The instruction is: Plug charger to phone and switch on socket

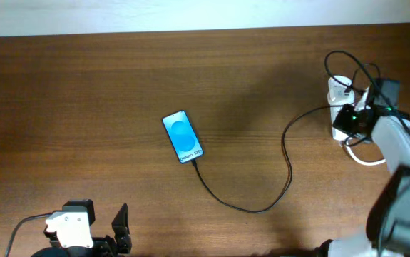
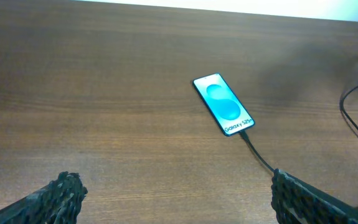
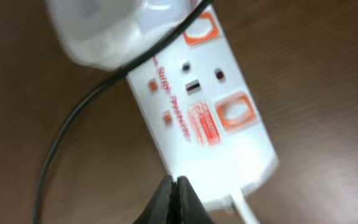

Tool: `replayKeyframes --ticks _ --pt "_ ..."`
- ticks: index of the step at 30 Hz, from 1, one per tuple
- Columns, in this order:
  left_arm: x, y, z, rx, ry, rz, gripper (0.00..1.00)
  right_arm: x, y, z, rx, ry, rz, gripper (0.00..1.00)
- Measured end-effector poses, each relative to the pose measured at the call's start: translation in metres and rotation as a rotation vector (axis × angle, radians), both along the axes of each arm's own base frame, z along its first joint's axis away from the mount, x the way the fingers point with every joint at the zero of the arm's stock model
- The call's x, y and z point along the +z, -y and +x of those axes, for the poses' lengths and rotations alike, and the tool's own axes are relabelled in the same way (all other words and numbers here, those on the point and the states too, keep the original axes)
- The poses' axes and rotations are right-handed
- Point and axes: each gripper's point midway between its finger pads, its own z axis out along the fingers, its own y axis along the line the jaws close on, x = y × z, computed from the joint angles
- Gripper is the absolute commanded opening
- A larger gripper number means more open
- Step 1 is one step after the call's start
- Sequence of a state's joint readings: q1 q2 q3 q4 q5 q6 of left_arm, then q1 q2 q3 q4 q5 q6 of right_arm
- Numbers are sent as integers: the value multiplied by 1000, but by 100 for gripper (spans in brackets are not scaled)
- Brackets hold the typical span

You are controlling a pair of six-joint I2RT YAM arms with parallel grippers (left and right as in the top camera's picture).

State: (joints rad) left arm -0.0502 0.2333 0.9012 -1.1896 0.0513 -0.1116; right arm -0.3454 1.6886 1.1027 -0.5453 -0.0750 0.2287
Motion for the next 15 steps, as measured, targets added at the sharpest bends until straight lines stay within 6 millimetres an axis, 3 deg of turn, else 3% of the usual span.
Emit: replayKeyframes --ticks 1,3,4,5,6,7,8,10,11,13,15 --pt "0 0 0 1 0 0 99 36 -1 -3 1 75 -28 4" --pt "0 0 0 1 2 0 99 86 -8 -23 2 150 -55 5" --pt "0 0 0 0 2 0 99 116 -14 -39 3 203 -75 18" --pt "0 0 0 1 1 0 99 166 -23 -63 4 329 -120 44" --pt "0 0 0 0 2 0 99 180 -26 -73 6 365 -135 64" --pt "0 0 -1 0 2 0 99 216 -37 -103 5 472 -172 98" --pt "0 0 -1 0 0 0 99 231 -43 -121 4 520 -191 98" --pt "1 0 0 1 5 0 99 281 -63 -175 9 731 -272 98" --pt "0 0 0 1 4 0 99 290 -70 -195 8 787 -293 98" --pt "0 0 -1 1 4 0 99 299 -80 -222 8 859 -319 98" --pt "0 0 -1 0 4 0 99 284 -86 -239 7 824 -307 98"
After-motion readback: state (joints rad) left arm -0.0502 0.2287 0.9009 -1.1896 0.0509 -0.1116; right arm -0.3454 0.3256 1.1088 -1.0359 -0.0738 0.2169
